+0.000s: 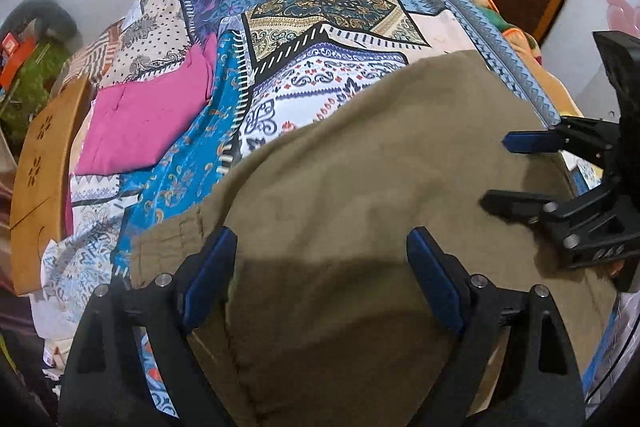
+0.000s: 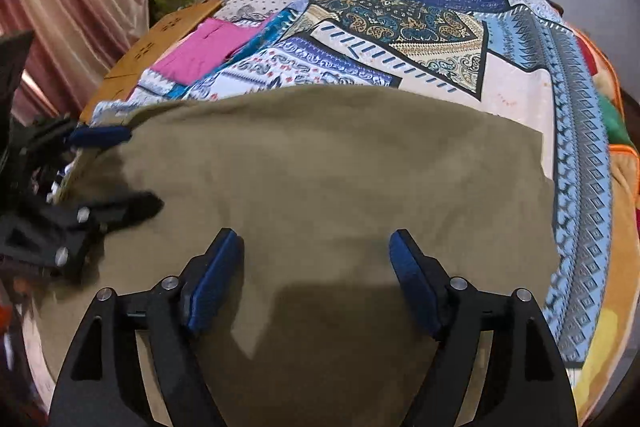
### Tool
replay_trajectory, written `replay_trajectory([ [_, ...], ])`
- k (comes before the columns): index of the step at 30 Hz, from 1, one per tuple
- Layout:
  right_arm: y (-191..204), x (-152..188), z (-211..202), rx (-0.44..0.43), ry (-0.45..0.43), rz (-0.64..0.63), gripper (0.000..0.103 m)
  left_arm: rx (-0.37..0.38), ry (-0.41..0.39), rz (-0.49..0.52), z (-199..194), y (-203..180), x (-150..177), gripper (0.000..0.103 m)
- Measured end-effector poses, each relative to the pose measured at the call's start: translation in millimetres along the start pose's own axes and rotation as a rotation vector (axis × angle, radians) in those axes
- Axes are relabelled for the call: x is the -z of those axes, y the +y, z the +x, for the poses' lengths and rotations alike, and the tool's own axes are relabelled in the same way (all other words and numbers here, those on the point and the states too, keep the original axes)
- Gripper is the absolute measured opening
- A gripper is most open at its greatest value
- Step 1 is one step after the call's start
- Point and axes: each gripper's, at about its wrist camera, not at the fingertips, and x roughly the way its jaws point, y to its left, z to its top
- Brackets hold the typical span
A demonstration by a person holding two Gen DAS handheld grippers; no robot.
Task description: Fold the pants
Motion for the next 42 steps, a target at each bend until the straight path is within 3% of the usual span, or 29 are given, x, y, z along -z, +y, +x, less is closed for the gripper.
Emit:
replay_trajectory([
  [4,-8,22,-19,-0.017,0.011,0.04,0.075,0.021,-0.014,-0.007,-12,4,17,0.089],
  [12,-7,65,-49,0.044,-0.043,0.087,0.075,-0.024,-0.053,0.008,-40,-4,53,0.089],
  [21,-8,109,-66,0.05,-0.056,0.166,0.075,0.028,-0.05,-0.057,-66,22,93,0.089],
  [27,-10,118,-75,0.078,-0.06,0.201,0.075,-0.037,-0.106,-0.102,-85,55,68,0.089],
  [30,-10,119,-76,0.095,-0.072,0.198,0.075,-0.065,-0.113,-0.139,-76,76,46,0.089],
  [35,-18,127,-69,0.044,-0.088,0.284,0.075,-0.001,-0.038,-0.205,-27,100,6,0.089],
  [38,-18,129,-69,0.048,-0.098,0.29,0.075,0.024,0.052,-0.239,12,105,-5,0.089],
  [42,-18,128,-69,0.053,-0.097,0.284,0.075,0.082,0.051,-0.35,29,124,0,0.096],
])
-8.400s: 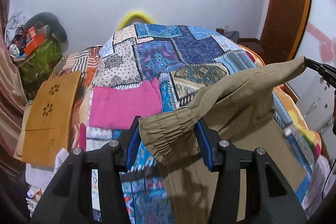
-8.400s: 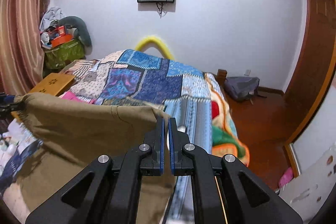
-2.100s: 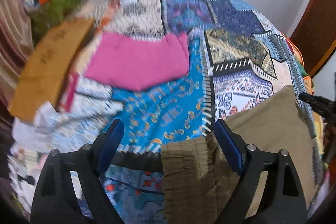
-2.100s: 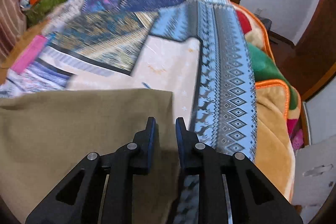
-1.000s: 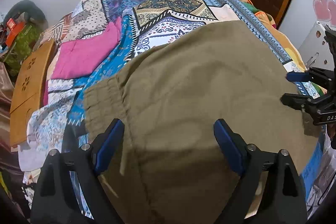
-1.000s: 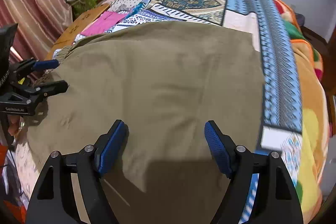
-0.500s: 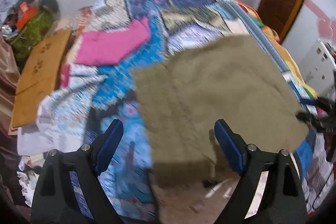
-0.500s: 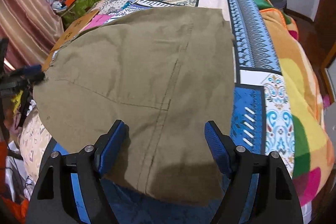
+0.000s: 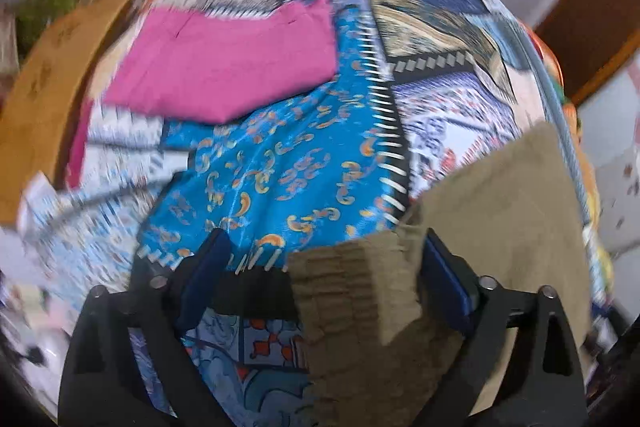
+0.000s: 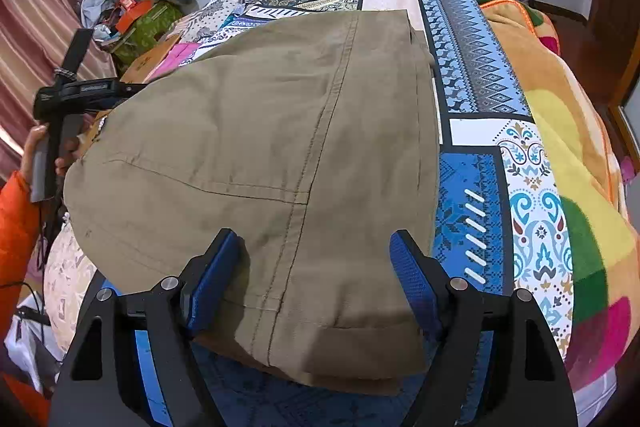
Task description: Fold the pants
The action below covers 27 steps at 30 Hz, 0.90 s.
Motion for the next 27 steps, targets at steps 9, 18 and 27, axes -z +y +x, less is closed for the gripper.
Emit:
replay_trajectory([
  [9,-1,8,-7,0.032,-0.009,0.006,0.075,0.026,-0.013,-0.08,-33,19,18,0.094],
  [18,3,13,-19,0.077,-0.01,-0.011,0.075,-0.097,-0.11,-0.052,-91,23,36,0.094],
  [27,38,-3,-33,0.043,-0.086,-0.102,0.075,0.029,-0.17,0.014,-137,-28,87,0.094],
])
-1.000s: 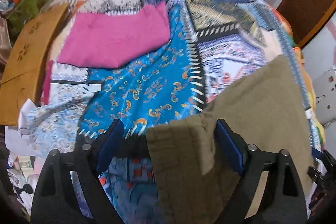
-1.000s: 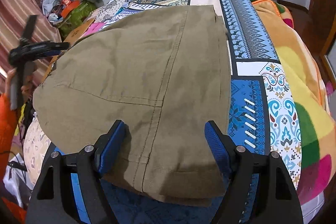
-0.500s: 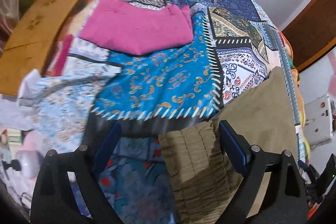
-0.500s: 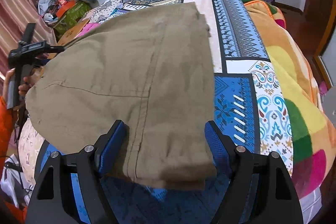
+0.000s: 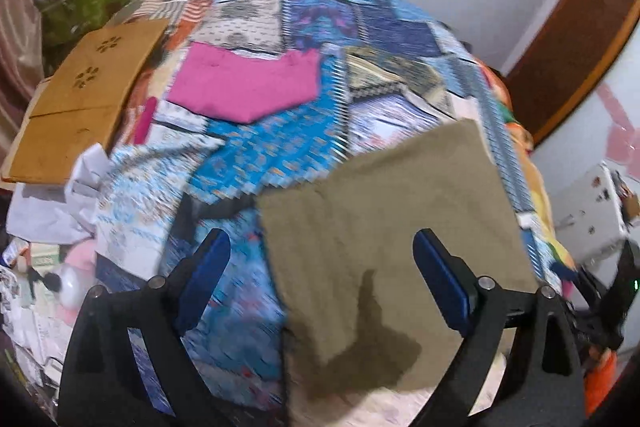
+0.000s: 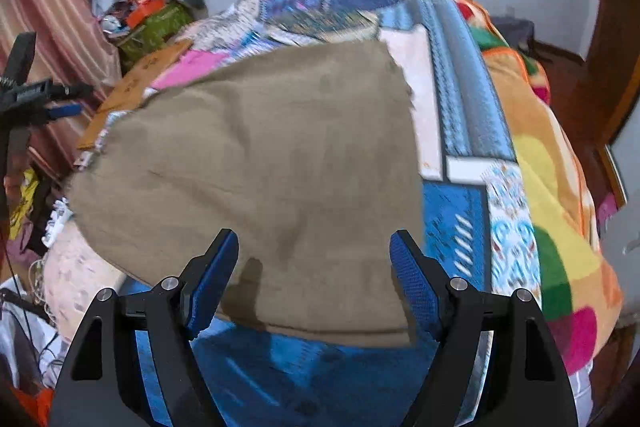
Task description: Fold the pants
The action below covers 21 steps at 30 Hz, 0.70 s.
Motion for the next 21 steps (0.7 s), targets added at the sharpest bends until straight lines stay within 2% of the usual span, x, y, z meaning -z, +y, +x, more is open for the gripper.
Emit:
replay_trajectory([
  [4,22,-14,0,-0.035,-0.043,-0.044,0.075,0.032,0.017,0.008,-6,-21,32,0.094],
  [11,62,-30,15,-0.077,-0.083,-0.155,0.075,0.032,0.062,0.033,-10,-33,82,0.094],
  [15,73,-34,36,-0.083,-0.059,-0.181,0.075,0.029,0.067,0.045,-13,-33,100,0.094],
  [21,82,-22,57,-0.055,0.011,-0.216,0.074,0.113,0.131,-0.003,2,-32,118,0.094],
])
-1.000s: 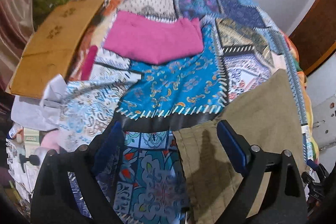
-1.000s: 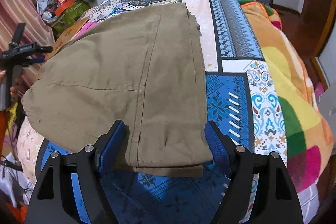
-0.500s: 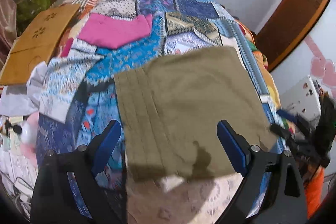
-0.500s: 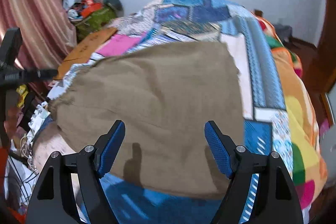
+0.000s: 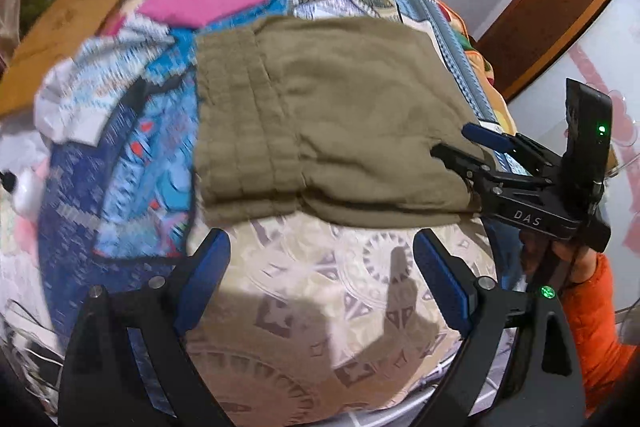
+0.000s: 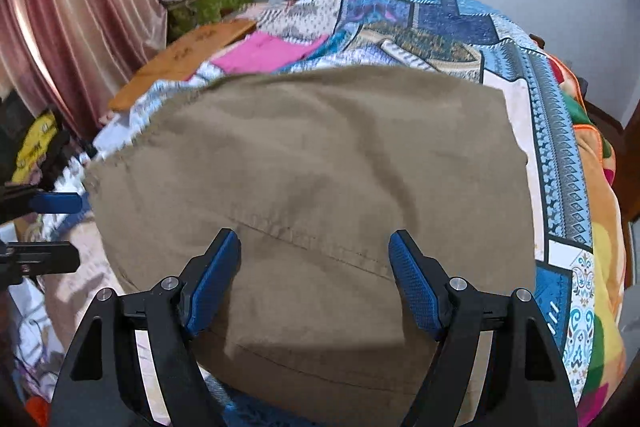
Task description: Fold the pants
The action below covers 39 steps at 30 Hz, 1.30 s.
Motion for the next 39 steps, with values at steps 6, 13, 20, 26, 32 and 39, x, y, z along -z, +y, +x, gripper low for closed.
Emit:
replay_trajectory([
  [6,-2,5,-4,-0.011,-0.01,0.009,0.075,0.144,-0.003,-0.082,8,4,-5,0.095],
  [13,0,8,-4,-0.01,-0.016,-0.005,0.075,0.264,-0.011,-0.189,25,14,-26,0.102],
  [20,-2,9,-2,-0.035,-0.02,-0.005,0.075,0.285,-0.016,-0.284,36,25,-54,0.099],
  [26,-5,10,-4,-0.021,-0.018,0.011,0.075,0.04,-0.056,-0.219,34,25,-65,0.045],
  [32,-12,19,-20,-0.017,-0.016,0.023,0.074,-0.167,-0.154,-0.124,9,26,-77,0.039],
  [39,-34,39,-32,0.007,-0.024,0.105,0.074,-0.31,-0.297,0.023,-31,-4,-105,0.034],
])
